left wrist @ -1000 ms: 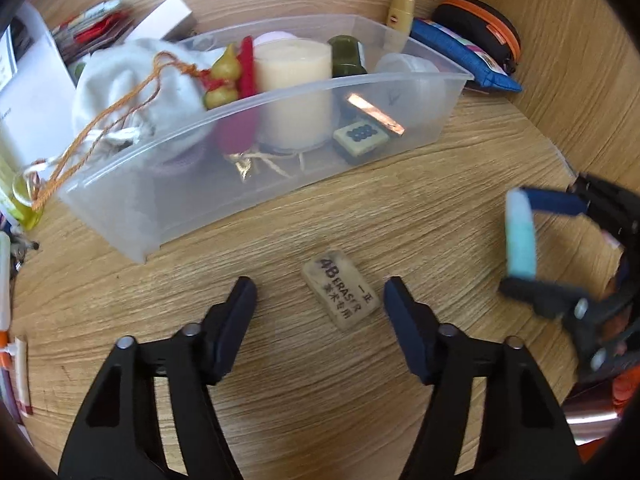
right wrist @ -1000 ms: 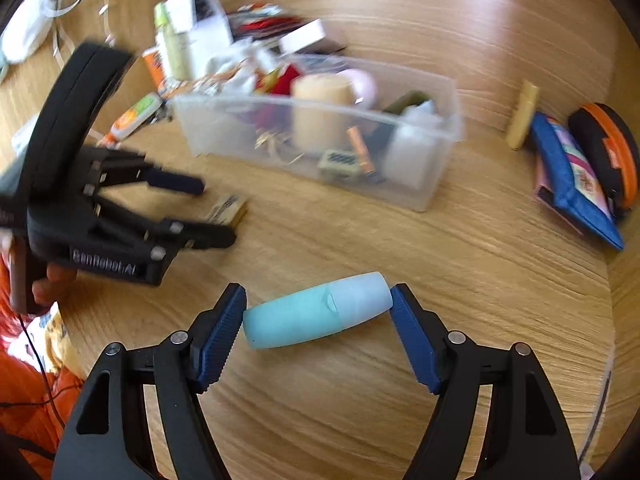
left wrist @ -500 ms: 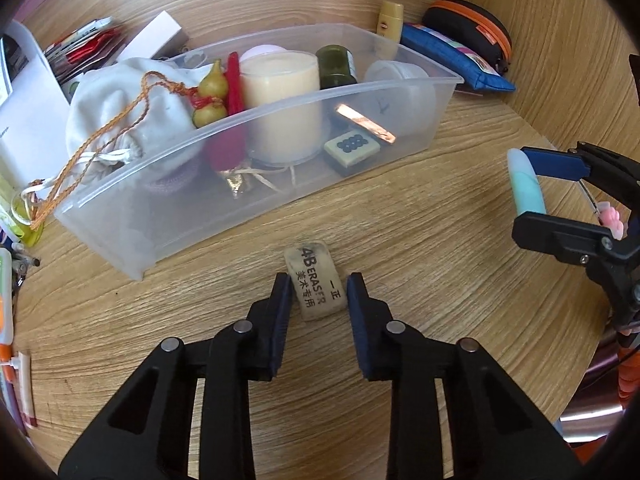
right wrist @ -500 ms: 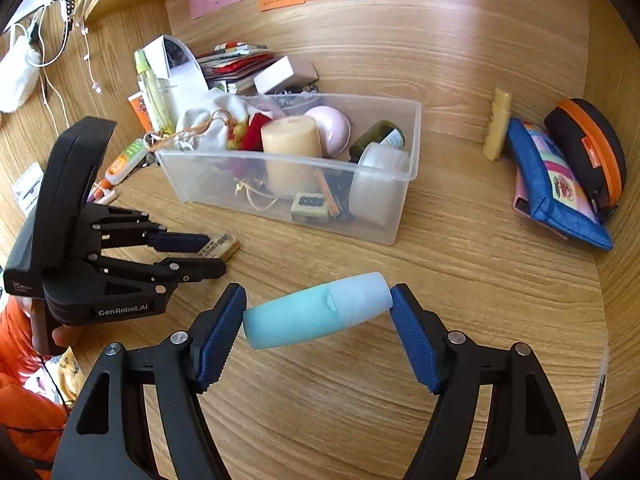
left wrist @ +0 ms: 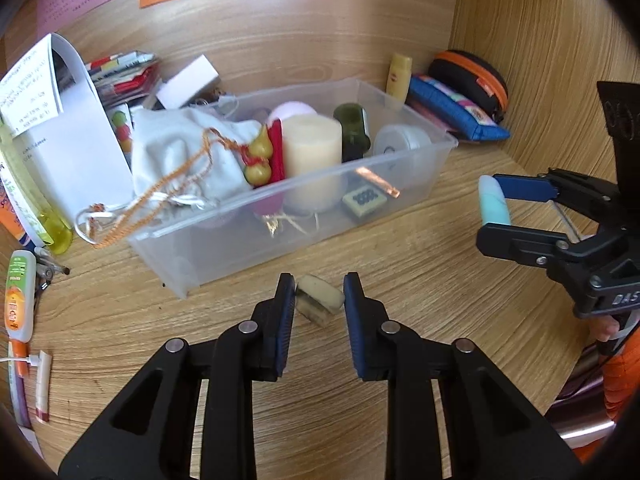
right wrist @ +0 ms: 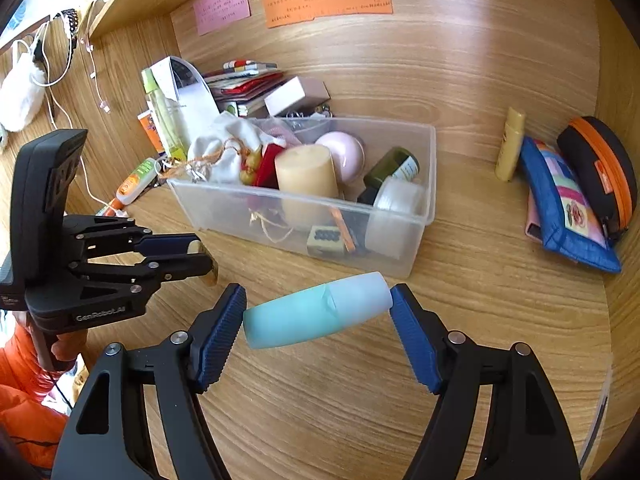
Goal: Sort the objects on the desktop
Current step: 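Place the eraser and light blue tube into the clear box and release both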
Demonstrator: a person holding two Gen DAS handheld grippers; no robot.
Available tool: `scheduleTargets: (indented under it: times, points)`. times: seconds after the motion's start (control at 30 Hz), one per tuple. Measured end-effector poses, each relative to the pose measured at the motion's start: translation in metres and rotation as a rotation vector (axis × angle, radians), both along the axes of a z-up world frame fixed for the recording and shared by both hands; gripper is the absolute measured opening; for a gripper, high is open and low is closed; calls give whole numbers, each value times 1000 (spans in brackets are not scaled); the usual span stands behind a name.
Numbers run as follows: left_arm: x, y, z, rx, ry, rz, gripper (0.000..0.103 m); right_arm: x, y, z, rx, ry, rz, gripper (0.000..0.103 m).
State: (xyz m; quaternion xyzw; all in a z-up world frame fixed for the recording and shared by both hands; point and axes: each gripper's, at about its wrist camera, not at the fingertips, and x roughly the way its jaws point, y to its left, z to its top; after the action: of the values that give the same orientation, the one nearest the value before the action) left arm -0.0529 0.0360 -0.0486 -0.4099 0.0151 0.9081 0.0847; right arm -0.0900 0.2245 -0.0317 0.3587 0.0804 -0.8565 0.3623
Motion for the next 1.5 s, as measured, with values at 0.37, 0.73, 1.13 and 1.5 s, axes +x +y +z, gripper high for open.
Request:
scheduleTargets:
  times: [0.37,0.73,1.13,1.5]
  points:
    - [7,-15,30,26,77,21,24,-12,-5,14,-49,25,-17,71]
    - [-9,-31,55,55,132,46,24,-23,-10,44,-88,94,-12,71]
    - [-44,-48,69,68,161,72,24,-60,-15,38,-102,51,-29,71]
    - [-73,-47,35,89,71,46,24,-87,-39,17,-63,-3,-47,71]
